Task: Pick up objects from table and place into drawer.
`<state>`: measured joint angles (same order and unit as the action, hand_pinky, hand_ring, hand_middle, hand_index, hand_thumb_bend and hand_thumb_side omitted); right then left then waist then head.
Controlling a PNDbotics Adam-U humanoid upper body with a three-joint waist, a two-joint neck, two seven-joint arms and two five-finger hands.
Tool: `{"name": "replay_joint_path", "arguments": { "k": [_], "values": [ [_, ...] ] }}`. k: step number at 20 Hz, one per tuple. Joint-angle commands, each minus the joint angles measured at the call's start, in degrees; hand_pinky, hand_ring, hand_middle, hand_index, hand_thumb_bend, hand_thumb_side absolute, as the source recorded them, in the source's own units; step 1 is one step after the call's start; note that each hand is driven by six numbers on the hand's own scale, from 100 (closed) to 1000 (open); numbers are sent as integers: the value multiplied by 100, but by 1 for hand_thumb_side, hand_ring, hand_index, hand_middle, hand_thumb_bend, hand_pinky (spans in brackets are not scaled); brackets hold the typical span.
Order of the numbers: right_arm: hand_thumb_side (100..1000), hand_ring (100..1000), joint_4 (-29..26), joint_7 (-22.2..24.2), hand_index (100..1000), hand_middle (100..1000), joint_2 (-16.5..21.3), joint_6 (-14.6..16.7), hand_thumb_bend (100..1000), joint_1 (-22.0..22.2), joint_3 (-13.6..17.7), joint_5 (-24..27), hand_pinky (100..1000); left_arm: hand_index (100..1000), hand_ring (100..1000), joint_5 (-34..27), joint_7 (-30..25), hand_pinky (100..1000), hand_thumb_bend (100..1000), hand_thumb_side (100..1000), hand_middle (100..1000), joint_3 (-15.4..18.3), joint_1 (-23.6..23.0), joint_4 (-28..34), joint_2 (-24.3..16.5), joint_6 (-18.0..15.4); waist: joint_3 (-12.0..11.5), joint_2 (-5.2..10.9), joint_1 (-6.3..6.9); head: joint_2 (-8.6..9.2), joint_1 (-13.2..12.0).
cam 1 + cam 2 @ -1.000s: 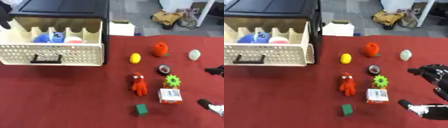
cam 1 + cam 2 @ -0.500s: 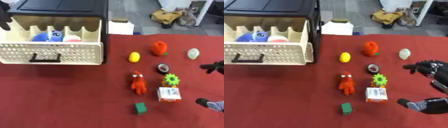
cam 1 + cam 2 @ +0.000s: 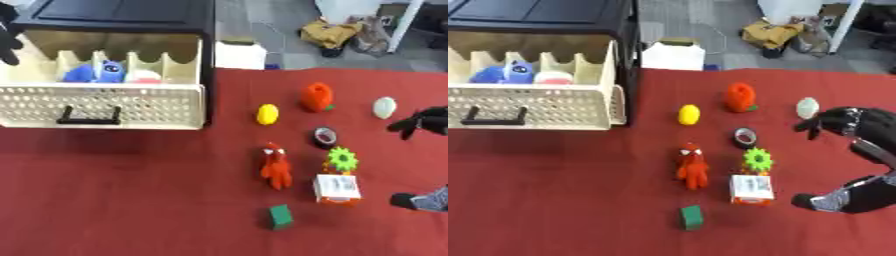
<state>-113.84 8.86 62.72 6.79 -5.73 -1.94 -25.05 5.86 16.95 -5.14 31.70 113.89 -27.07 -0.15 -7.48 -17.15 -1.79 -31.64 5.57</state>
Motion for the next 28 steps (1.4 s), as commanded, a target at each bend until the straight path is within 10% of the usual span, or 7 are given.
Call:
{"name": "replay_joint_path", "arguments": {
  "k": [1,28],
  "values": [
    [511,745,-76,270,835,591,279,-59,693,-131,-30,225,728,860,323,-9,-4,501,160,1000,381,11,73,70,-41,32,-9,88,-4,52,56],
    [428,765,-76,1698,875,692,331,-746,558,-849,-727,430,692,827,317,-93,-94,487,149,1000,374,-18,122,70,42,76,-148,91,-70,113,295]
  ]
}}
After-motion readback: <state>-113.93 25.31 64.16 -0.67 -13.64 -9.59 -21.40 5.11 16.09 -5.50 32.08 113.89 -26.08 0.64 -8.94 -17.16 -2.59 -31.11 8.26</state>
